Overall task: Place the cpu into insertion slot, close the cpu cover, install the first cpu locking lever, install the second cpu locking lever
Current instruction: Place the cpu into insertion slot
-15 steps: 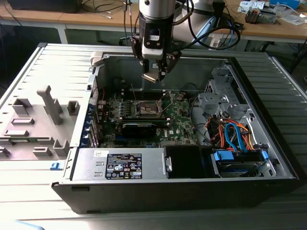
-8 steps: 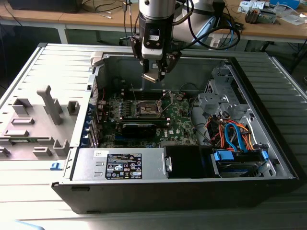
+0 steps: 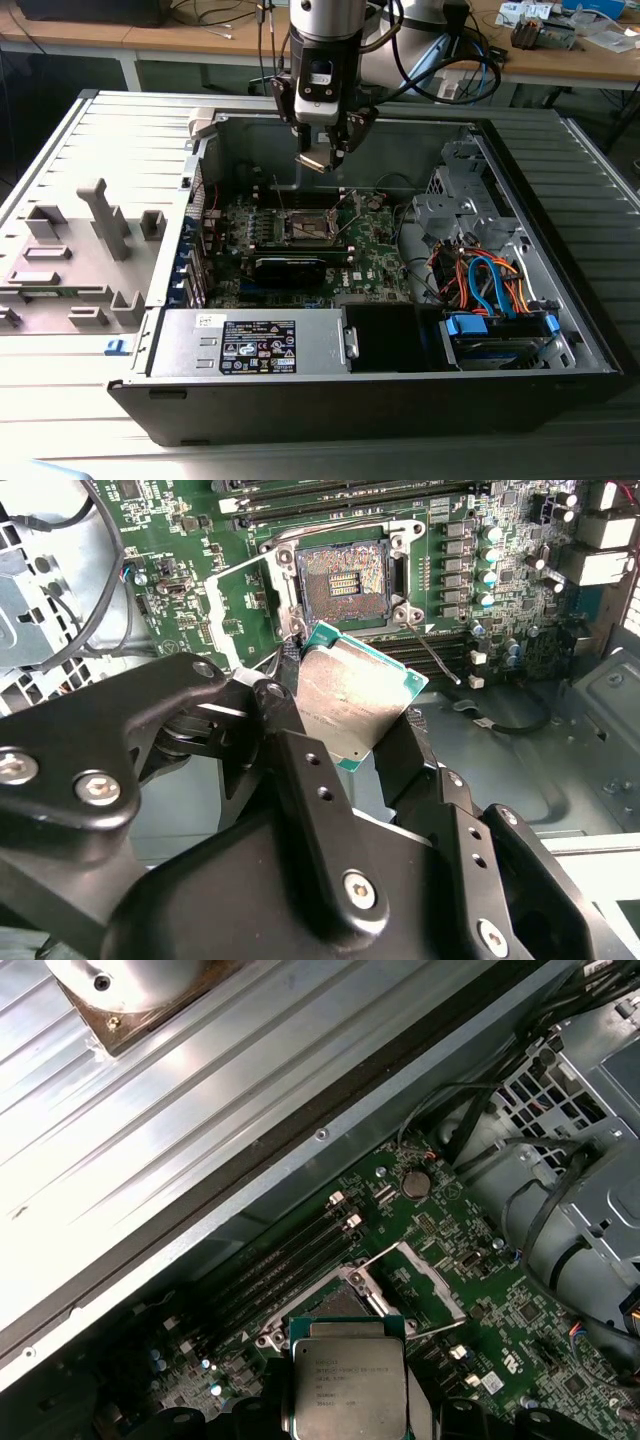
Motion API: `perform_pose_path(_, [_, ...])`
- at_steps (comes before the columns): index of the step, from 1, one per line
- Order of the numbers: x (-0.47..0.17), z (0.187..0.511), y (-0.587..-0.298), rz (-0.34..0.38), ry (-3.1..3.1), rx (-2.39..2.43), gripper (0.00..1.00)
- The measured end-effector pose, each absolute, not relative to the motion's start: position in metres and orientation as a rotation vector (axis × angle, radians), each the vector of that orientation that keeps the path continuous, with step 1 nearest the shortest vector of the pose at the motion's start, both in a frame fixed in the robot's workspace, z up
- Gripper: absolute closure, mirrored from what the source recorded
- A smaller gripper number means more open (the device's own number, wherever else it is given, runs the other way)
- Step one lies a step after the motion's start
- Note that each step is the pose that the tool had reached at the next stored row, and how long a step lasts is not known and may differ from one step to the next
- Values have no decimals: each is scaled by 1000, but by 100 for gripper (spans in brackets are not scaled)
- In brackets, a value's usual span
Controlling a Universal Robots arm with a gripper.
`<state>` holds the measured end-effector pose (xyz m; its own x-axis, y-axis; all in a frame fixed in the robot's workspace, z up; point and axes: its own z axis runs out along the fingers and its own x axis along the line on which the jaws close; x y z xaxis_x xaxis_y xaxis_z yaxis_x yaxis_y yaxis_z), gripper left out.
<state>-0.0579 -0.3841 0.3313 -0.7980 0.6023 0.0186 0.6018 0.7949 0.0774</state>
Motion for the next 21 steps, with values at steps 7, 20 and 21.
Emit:
perform_pose_path(7, [-58,331,-384,124,2967,1003,45])
perform_pose_path(20, [-58,331,-384,124,2961,1018,45])
perform_pose_path(21, [-58,331,-384,124,2961,1020,45])
